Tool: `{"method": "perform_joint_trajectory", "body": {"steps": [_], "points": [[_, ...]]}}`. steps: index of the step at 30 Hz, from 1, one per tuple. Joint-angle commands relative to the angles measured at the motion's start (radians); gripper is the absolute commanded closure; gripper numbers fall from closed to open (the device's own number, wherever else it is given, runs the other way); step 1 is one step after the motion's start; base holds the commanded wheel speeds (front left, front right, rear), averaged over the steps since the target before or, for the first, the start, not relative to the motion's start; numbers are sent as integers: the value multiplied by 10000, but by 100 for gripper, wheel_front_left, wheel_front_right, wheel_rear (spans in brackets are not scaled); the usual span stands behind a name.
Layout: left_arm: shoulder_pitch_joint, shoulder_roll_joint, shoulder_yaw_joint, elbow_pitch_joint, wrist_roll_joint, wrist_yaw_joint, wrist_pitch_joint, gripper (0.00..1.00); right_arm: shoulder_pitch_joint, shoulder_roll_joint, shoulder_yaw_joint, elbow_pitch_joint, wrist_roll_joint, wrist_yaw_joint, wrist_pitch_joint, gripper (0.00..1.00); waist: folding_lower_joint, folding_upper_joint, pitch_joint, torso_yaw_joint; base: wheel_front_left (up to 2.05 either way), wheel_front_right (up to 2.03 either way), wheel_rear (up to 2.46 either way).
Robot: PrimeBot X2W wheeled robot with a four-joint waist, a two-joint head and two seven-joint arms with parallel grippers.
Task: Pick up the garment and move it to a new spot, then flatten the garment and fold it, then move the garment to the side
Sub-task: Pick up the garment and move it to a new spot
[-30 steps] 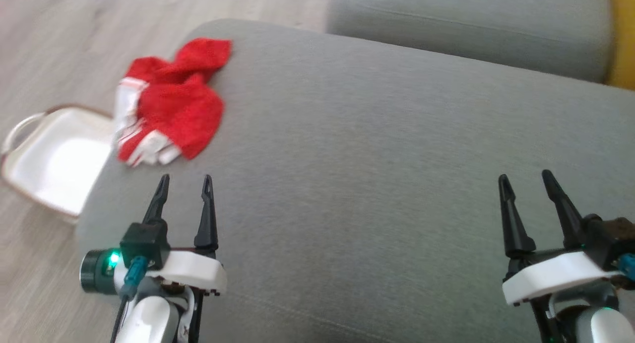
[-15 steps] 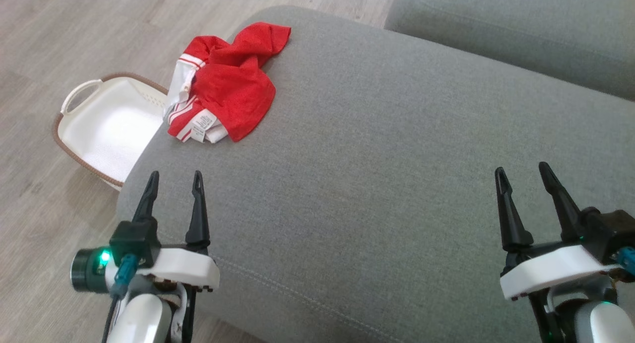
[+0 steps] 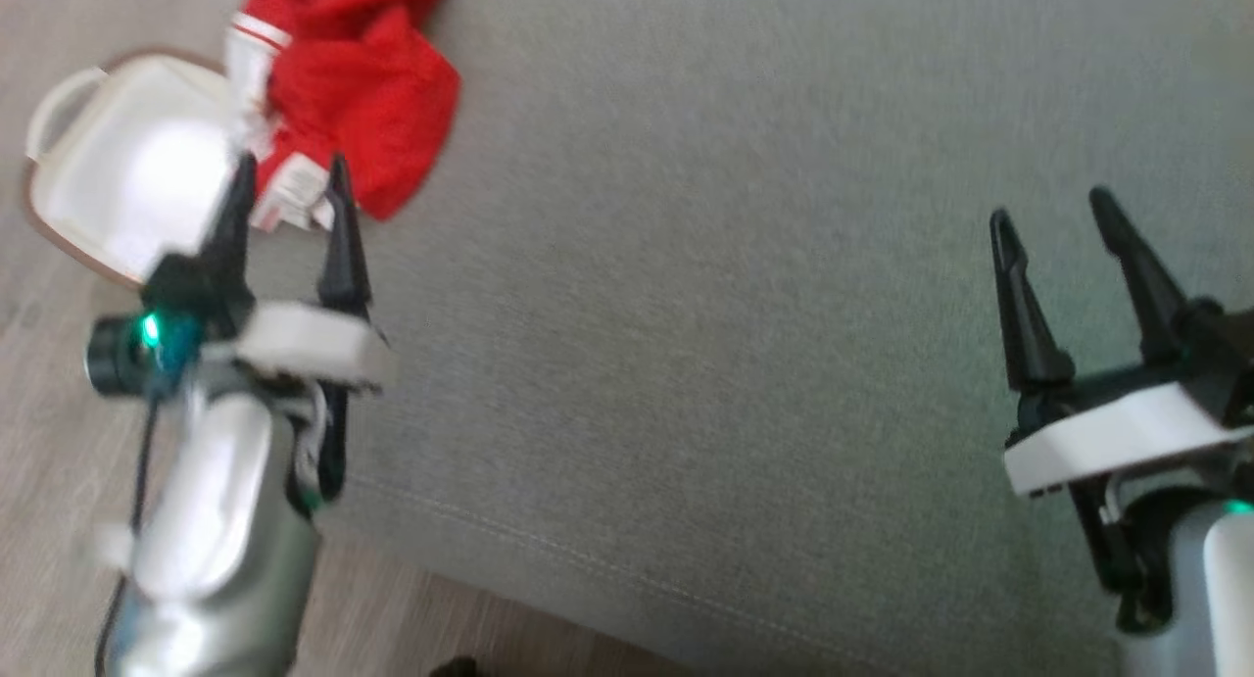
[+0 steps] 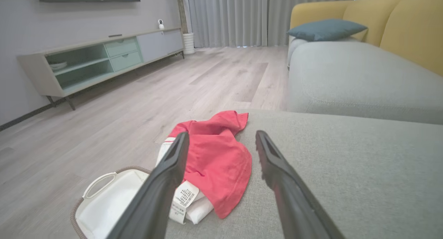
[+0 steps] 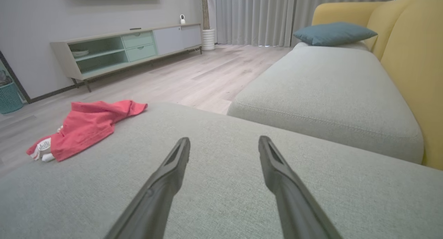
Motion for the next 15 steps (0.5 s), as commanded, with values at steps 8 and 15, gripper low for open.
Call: {"method": "perform_joint_trajectory", "body": {"steps": [8, 15], "points": [[-2717, 547, 866, 3639, -591, -789, 57, 0, -922, -434, 538, -526, -64, 65, 225, 0, 0, 0, 1940, -956, 0, 0, 0], [-4321, 1049, 1071, 6611, -994, -1423, 711, 0, -1142, -498, 762, -407, 5, 65, 220, 0, 0, 0, 2234, -1155, 0, 0, 0]]}}
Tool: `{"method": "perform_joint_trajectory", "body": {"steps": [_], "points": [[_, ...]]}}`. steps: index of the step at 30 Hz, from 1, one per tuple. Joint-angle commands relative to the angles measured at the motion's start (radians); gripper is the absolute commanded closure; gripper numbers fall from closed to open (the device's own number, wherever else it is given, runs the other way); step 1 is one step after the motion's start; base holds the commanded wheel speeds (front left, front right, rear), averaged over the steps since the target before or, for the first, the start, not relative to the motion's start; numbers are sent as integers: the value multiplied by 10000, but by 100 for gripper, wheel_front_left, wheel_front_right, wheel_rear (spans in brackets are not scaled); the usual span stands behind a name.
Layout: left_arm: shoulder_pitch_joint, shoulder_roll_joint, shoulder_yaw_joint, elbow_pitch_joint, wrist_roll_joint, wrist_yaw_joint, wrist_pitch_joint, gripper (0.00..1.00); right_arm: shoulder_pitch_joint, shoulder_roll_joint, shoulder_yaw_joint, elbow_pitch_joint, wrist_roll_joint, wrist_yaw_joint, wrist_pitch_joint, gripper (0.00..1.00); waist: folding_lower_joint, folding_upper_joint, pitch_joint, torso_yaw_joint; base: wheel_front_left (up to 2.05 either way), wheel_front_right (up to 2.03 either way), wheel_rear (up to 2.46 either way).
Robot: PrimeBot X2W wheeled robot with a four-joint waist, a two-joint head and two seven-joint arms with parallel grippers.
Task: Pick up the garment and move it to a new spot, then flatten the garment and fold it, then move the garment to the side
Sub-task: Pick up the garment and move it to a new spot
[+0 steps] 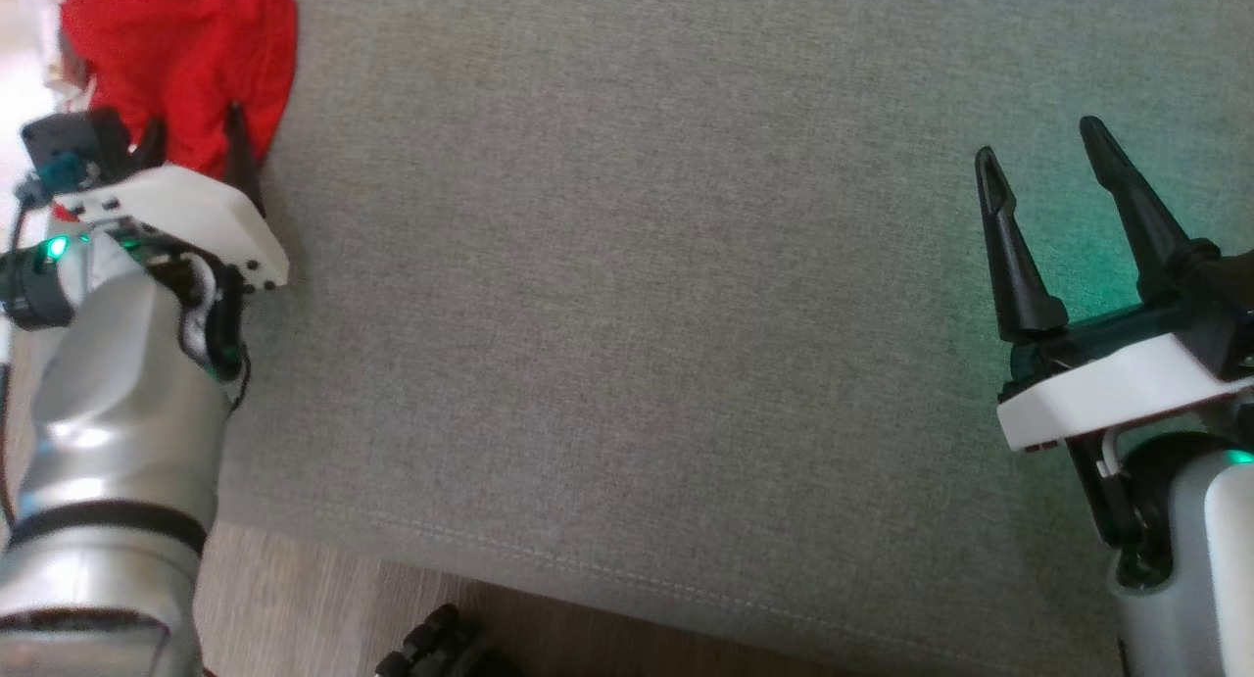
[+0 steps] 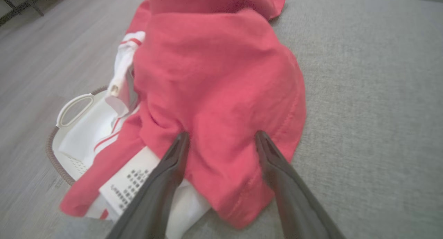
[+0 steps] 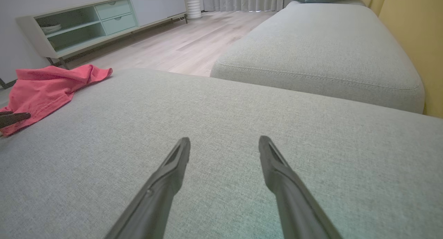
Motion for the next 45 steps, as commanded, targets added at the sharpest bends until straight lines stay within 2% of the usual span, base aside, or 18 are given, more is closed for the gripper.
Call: {"method": "perform_joint_trajectory", "body": {"steps": [1, 7, 8, 9, 12, 16, 21, 28, 33, 35, 36, 39, 45], "points": [[-427, 695, 322, 339, -84, -122, 243, 0, -162, -65, 279, -339, 32, 65, 28, 0, 0, 0, 95, -93, 0, 0, 0], [-1152, 789, 268, 2110, -356, -616, 1919, 0, -196, -81, 300, -257, 55, 65, 31, 0, 0, 0, 75, -122, 0, 0, 0], [-1233, 800, 269, 2234, -395, -674, 2041, 47, -211, -93, 314, -242, 33, 65, 23, 0, 0, 0, 51, -125, 0, 0, 0], [-1298, 832, 237, 2300, -386, -717, 2047, 100, -219, -100, 323, -229, 5, 65, 11, 0, 0, 0, 13, -123, 0, 0, 0], [-1411, 945, 134, 2169, -256, -685, 1109, 100, -206, -54, 321, -161, -24, 65, -56, 0, 0, 0, -179, -123, 0, 0, 0], [-1417, 939, 78, 1863, -120, -354, -226, 100, -50, 94, 155, -10, -50, 65, -281, 0, 0, 0, -676, -91, 0, 0, 0], [-1159, 937, 117, 1013, 21, 51, -652, 100, 238, 354, 48, 188, -18, 65, -574, 0, 0, 0, -1403, -77, 0, 0, 0], [484, 999, 390, -2488, 388, 529, -684, 100, 703, 686, 90, 673, 178, 65, -1068, 0, 0, 0, -2848, -372, 0, 0, 0], [2030, 946, 360, -4766, 444, 676, -656, 100, 956, 822, 236, 960, 334, 65, -1302, 0, 0, 0, -3645, -830, 0, 0, 0], [2583, 967, 293, -5727, 458, 752, -499, 100, 1050, 857, 280, 999, 387, 65, -1369, 0, 0, 0, -3848, -1090, 0, 0, 0], [3182, 988, 207, -6781, 527, 912, -275, 100, 1152, 884, 295, 1026, 469, 65, -1420, 0, 0, 0, -3983, -1414, 0, 0, 0], [4034, 935, -89, -8208, 635, 1029, 125, 100, 1290, 908, 227, 1081, 574, 65, -1462, 0, 0, 0, -4103, -1938, 0, 0, 0], [5080, 619, -913, -9591, 710, 1004, 880, 100, 1438, 921, 301, 1122, 825, 65, -1507, 0, 0, 0, -4111, -3189, 0, 0, 0]]}}
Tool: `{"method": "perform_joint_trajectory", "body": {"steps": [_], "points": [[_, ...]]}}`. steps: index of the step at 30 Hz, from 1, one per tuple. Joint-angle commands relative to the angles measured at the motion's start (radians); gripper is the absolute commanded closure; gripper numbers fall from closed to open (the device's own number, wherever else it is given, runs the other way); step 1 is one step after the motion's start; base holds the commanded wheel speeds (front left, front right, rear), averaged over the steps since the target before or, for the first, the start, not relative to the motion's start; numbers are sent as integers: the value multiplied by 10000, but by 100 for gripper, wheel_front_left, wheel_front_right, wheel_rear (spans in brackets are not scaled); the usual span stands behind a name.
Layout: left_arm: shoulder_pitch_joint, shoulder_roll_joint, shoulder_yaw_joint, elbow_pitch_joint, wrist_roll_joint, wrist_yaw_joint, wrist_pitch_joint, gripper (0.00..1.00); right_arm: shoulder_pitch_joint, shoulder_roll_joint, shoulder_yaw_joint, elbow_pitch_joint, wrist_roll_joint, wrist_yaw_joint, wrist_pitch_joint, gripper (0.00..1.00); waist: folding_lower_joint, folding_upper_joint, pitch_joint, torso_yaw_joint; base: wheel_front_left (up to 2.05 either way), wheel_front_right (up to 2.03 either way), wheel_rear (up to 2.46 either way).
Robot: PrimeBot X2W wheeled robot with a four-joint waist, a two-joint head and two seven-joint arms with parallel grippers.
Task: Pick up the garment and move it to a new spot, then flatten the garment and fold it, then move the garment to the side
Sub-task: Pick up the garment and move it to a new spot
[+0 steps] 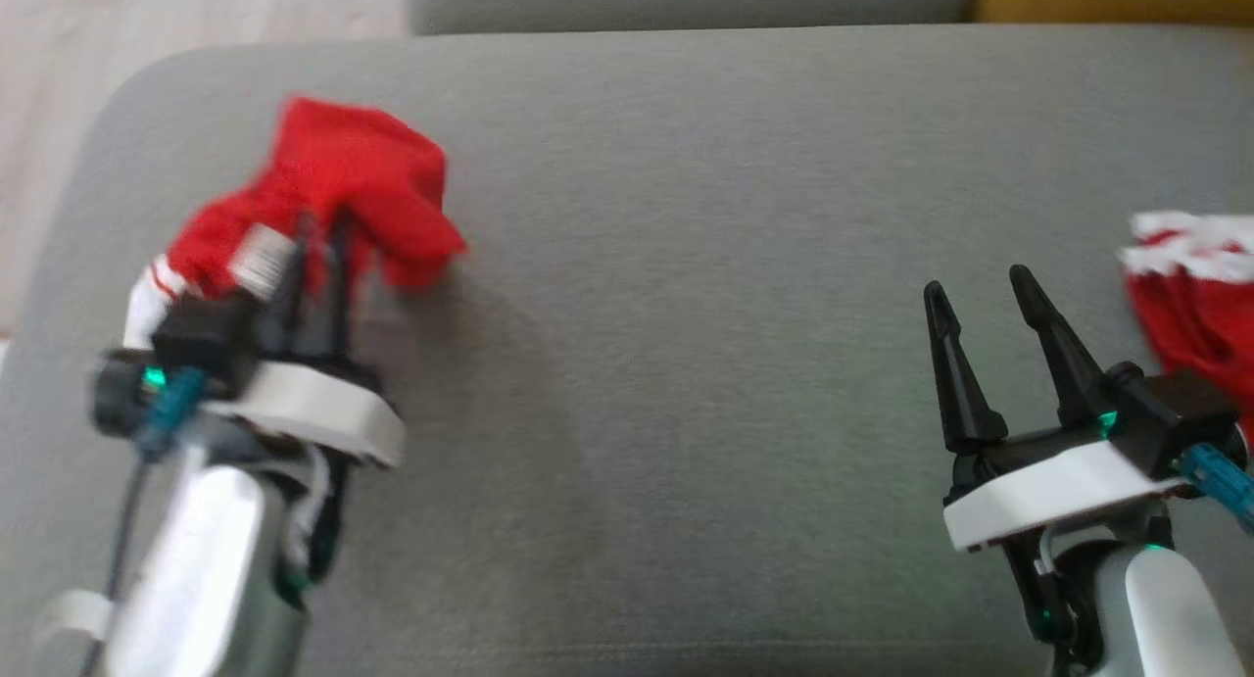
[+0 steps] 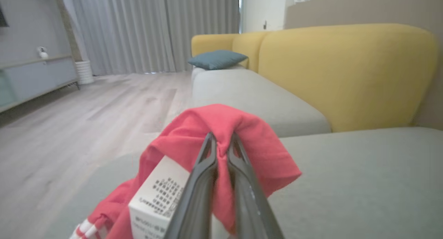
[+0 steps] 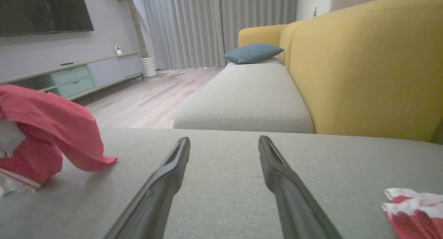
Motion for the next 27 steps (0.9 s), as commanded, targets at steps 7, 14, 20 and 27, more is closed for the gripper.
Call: {"method": "perform_joint_trajectory", "body": {"steps": [7, 14, 20, 27], "points": [[-612, -881, -1465, 557, 206, -768, 384, 100, -83, 7, 370, -263, 436, 65, -234, 0, 0, -1, 311, -2148, 0, 0, 0], [-1633, -1639, -2772, 1986, 565, -1298, -112, 100, -254, 8, 413, -162, 698, 65, -406, 0, 0, -1, 951, -3035, 0, 0, 0], [-2084, -1835, -3301, 2783, 504, -1395, -375, 96, -348, 8, 424, -18, 842, 65, -563, 0, 0, -1, 1260, -3262, 0, 0, 0], [-2296, -1891, -3921, 2973, 784, -1298, -976, 0, -369, 8, 309, 162, 795, 65, -617, 0, 0, -1, 1227, -2847, 0, 0, 0]]}}
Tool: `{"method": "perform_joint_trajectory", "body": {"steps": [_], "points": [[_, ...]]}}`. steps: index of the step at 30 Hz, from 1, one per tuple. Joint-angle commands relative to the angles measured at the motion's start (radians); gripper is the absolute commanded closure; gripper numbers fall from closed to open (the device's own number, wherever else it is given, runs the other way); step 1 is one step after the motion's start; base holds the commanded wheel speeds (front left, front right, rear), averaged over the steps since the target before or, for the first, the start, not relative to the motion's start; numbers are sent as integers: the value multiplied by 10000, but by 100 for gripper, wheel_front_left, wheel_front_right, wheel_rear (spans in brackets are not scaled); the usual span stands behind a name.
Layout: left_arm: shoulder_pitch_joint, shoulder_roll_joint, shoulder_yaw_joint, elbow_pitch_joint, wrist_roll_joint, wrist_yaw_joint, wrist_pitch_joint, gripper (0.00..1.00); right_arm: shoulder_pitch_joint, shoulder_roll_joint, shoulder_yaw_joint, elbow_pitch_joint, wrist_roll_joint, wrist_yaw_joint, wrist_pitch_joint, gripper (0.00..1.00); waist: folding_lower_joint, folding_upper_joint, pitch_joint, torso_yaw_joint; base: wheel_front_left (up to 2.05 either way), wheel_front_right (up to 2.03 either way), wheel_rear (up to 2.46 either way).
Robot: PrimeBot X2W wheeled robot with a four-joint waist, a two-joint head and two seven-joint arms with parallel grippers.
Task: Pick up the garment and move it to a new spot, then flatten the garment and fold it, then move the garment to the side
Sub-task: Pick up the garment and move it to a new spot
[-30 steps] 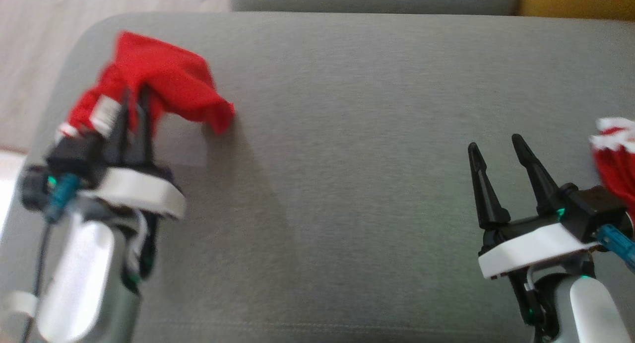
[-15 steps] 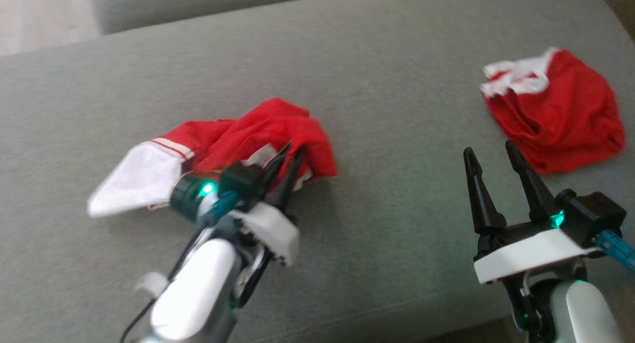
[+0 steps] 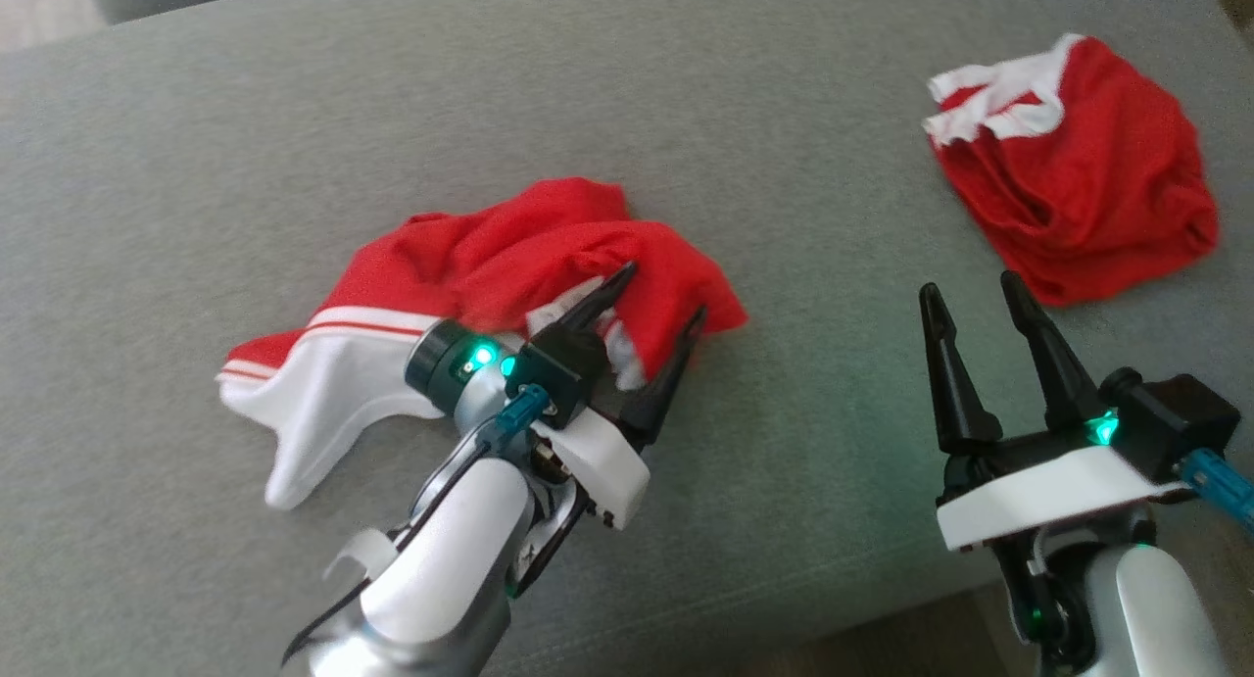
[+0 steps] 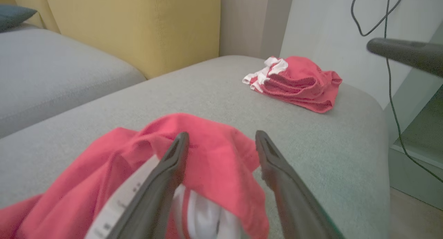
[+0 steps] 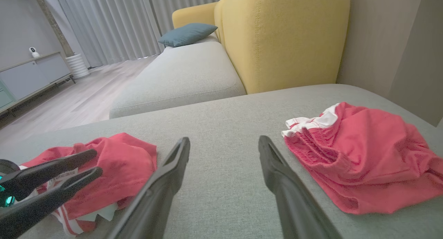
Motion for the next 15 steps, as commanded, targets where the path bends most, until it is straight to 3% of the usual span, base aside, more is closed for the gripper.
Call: {"method": "perform_joint_trajectory", "body": {"steps": [1, 7, 15], "points": [[-437, -10, 264, -437, 68, 63, -172, 0, -295, -19, 189, -314, -14, 65, -71, 0, 0, -1, -139, 260, 0, 0, 0], [-177, 241, 573, -1299, 107, 486, -492, 0, -193, -19, 90, -338, -264, 65, 135, 0, 0, -1, -642, 1064, 0, 0, 0], [645, 877, 2006, -1836, -461, 1498, -590, 0, 67, -18, -73, -449, -345, 65, 350, 0, 0, -1, -1215, 1960, 0, 0, 0]]}}
